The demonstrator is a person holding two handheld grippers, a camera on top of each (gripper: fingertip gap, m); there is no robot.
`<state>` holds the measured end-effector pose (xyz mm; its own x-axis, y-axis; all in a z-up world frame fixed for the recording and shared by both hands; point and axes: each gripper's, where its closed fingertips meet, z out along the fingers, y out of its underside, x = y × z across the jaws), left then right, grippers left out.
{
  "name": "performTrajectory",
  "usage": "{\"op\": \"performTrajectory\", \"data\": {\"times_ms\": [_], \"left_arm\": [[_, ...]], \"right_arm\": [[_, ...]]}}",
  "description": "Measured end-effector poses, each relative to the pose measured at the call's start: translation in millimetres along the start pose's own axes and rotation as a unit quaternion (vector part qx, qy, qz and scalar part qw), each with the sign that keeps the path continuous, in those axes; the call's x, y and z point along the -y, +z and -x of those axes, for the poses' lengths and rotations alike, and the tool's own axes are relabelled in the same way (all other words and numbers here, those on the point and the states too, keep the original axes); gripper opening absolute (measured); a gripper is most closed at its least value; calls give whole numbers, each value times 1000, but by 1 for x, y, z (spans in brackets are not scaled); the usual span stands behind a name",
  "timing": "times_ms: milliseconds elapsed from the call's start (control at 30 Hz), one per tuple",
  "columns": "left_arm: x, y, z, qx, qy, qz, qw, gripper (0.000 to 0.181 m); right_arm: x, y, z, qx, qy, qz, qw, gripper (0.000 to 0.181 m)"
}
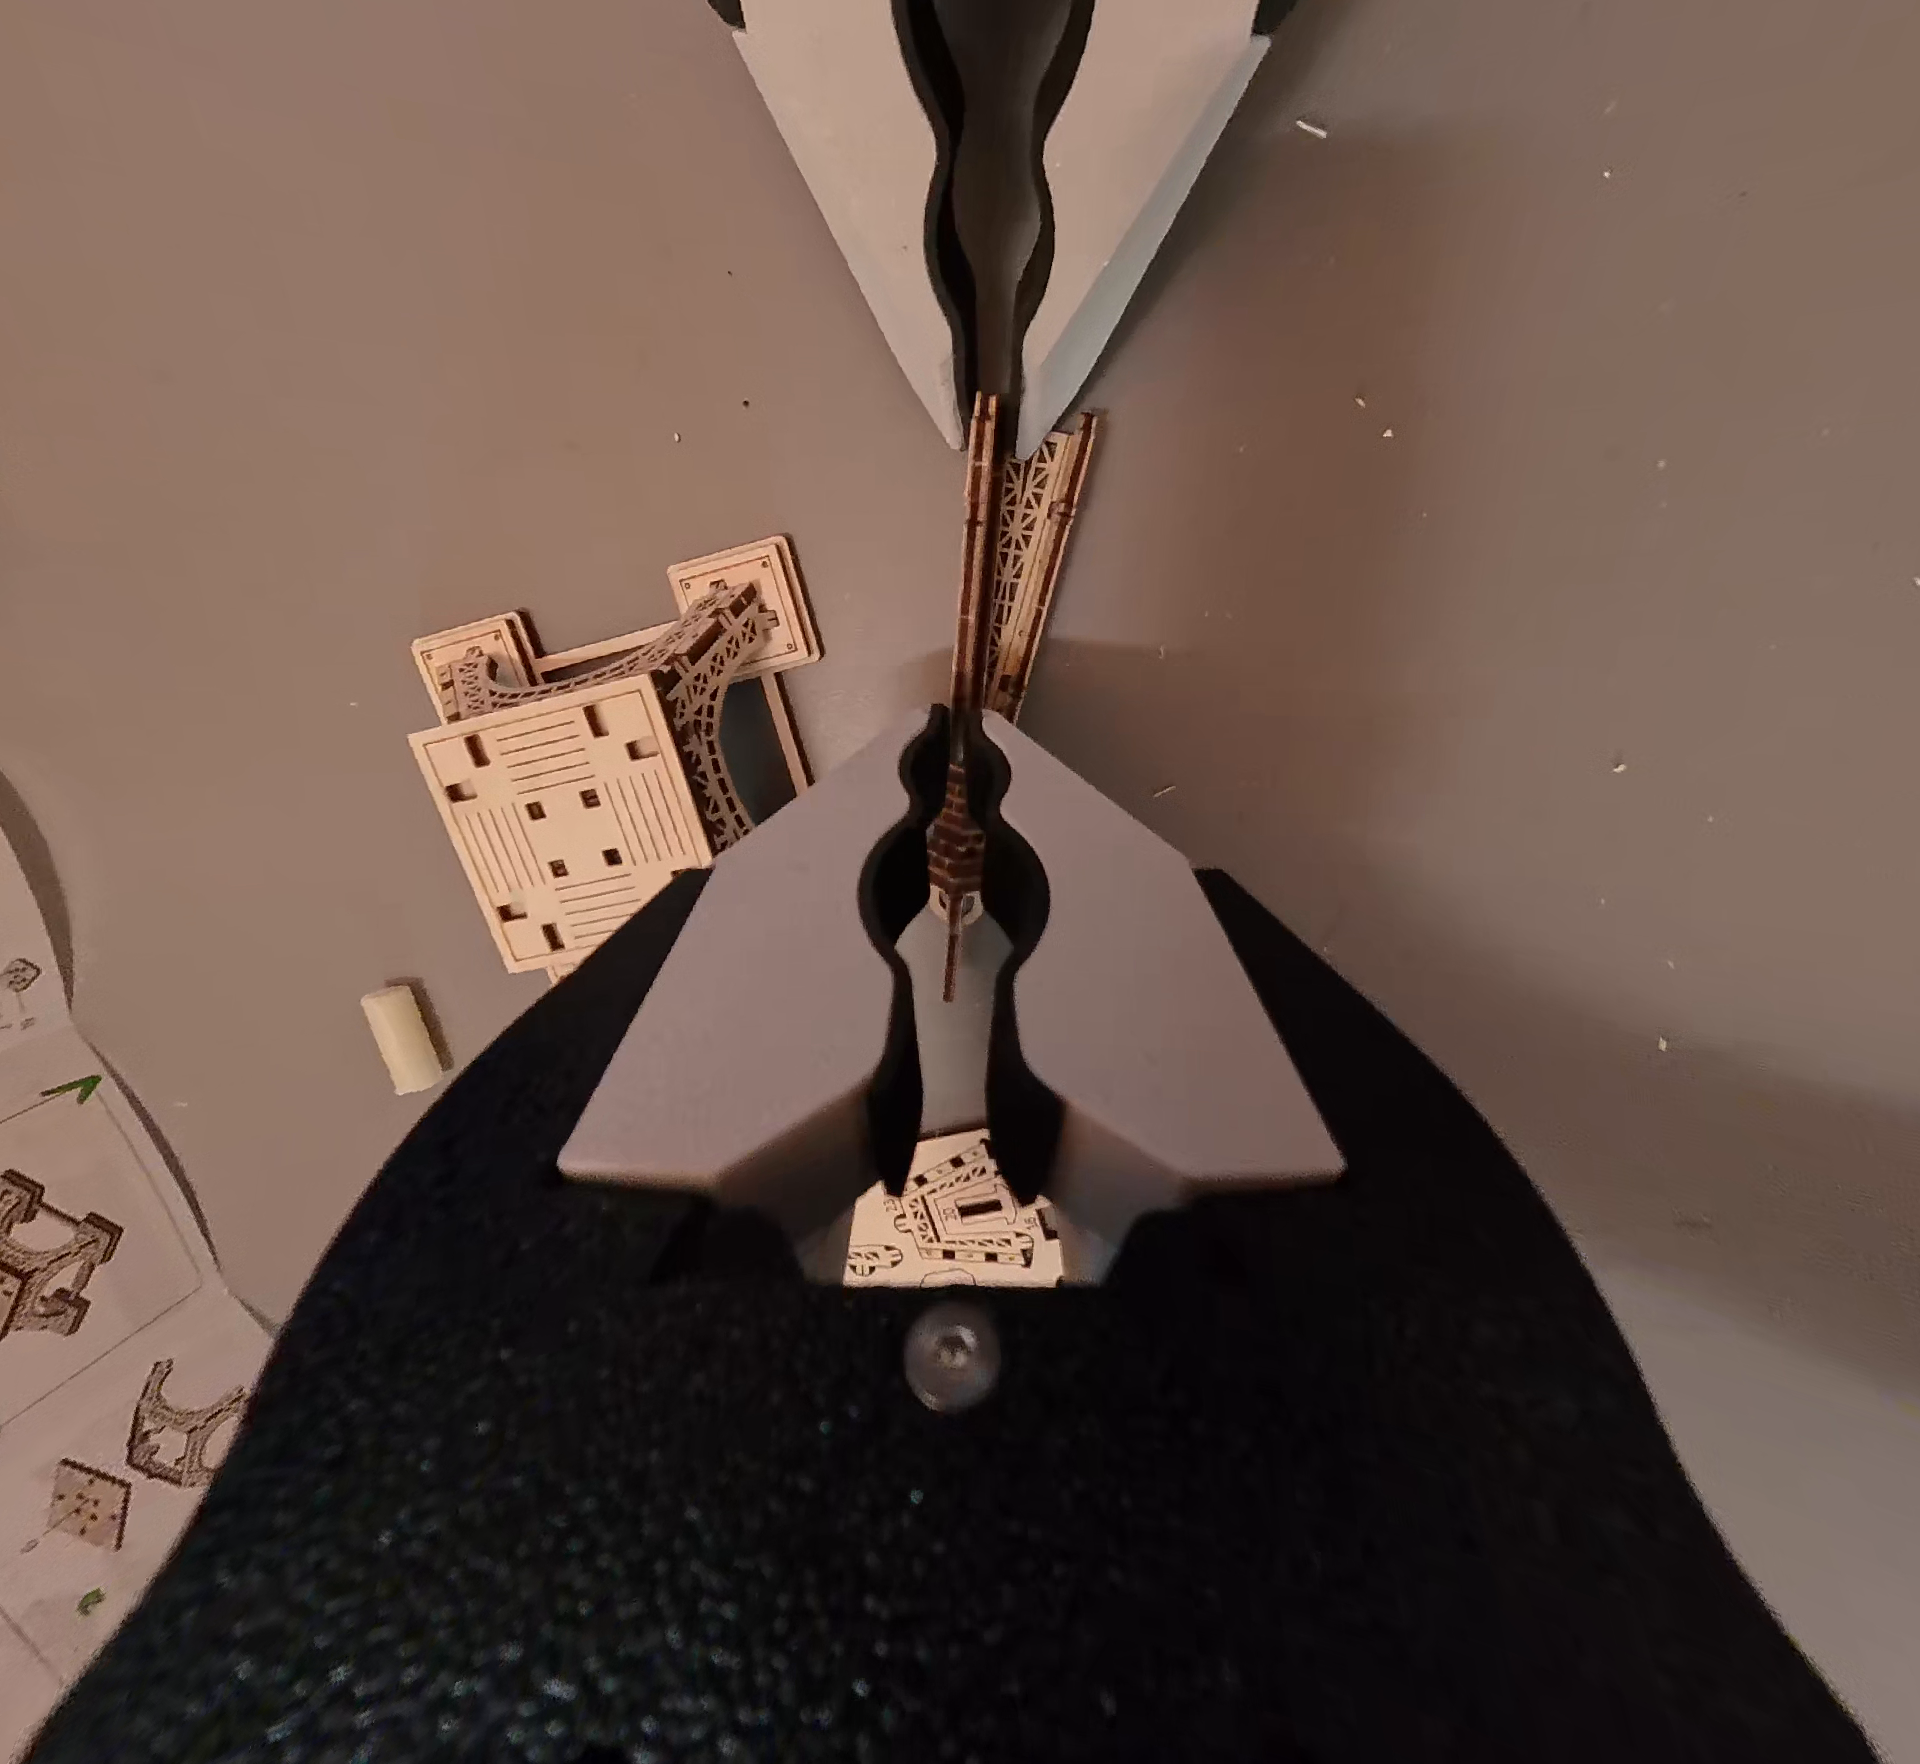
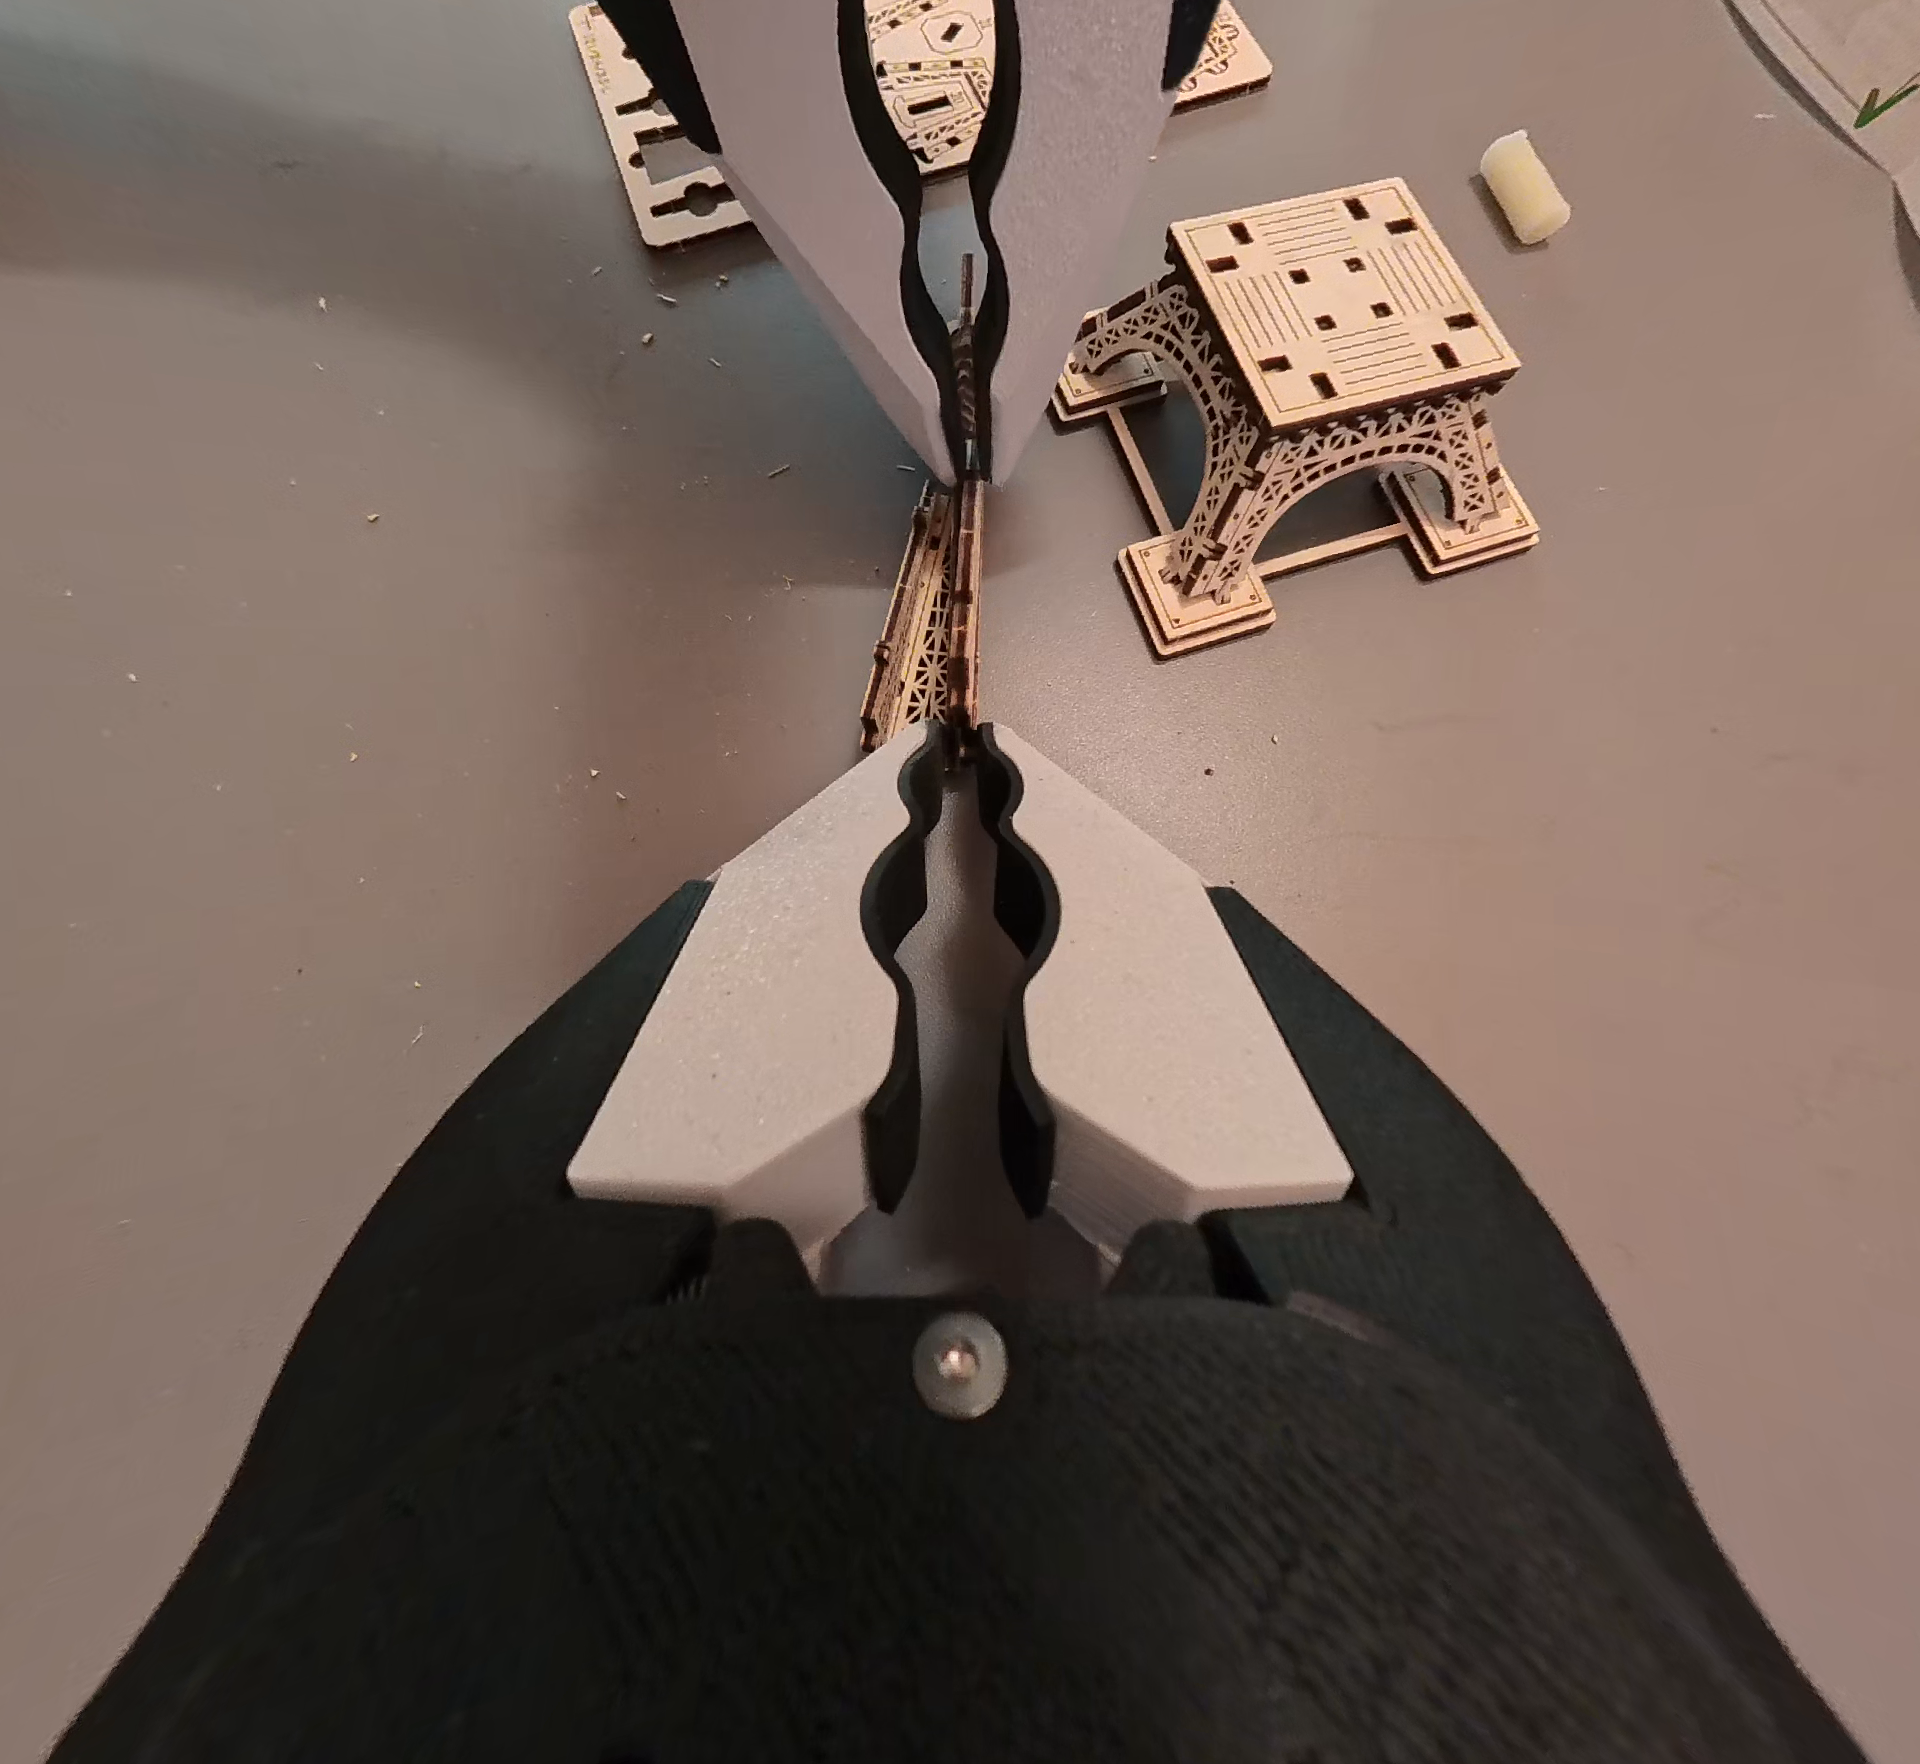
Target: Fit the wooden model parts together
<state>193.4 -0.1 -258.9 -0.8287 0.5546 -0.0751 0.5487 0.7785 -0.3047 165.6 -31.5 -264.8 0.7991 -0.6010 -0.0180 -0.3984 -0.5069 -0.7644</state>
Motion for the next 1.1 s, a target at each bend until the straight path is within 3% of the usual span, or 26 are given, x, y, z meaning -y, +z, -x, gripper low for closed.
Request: {"op": "performTrajectory", "data": {"times_ms": [400,600,1100], "left_arm": [[0,2,0,10,31,9,999,2],[11,-16,6,24,3,-64,998,7],[8,-2,0,12,2,-54,998,5]], "right_arm": [[0,0,0,-3,-2,0,1000,3],[0,0,0,-1,0,0,1000,3],[0,1,0,0,1,0,1000,3]]}}
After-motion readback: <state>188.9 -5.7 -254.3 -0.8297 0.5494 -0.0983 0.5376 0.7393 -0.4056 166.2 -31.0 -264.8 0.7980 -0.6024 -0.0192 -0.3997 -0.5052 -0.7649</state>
